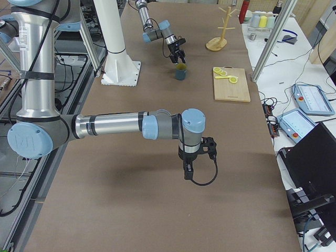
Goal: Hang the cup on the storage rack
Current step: 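Grasp the teal mug rim with the left gripper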
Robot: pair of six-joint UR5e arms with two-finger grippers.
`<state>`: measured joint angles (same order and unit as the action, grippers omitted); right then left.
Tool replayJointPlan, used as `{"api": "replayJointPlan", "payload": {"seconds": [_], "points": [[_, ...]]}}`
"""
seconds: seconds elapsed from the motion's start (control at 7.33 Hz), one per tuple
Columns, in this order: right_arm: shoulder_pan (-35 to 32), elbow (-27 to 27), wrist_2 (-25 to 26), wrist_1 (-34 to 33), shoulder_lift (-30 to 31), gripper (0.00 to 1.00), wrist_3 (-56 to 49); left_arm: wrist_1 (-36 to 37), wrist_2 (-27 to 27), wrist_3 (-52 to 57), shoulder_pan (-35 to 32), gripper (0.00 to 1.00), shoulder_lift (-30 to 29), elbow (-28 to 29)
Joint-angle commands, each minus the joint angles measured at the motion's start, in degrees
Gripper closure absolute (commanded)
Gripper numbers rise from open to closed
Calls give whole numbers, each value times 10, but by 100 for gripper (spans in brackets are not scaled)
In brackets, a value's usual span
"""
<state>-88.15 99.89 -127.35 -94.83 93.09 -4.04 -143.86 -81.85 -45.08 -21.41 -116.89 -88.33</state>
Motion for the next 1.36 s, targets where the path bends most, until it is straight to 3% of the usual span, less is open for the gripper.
{"api": "replayJointPlan", "payload": {"seconds": [0.0,0.82,1.23], "points": [[0,0,0,0,0,0,1,2,-1,2,0,26,-4,3],[1,0,0,0,-1,0,2,0,0,2,0,35,-15,12],[0,0,1,0,-1,0,2,-1,0,2,0,57,-18,16]]}}
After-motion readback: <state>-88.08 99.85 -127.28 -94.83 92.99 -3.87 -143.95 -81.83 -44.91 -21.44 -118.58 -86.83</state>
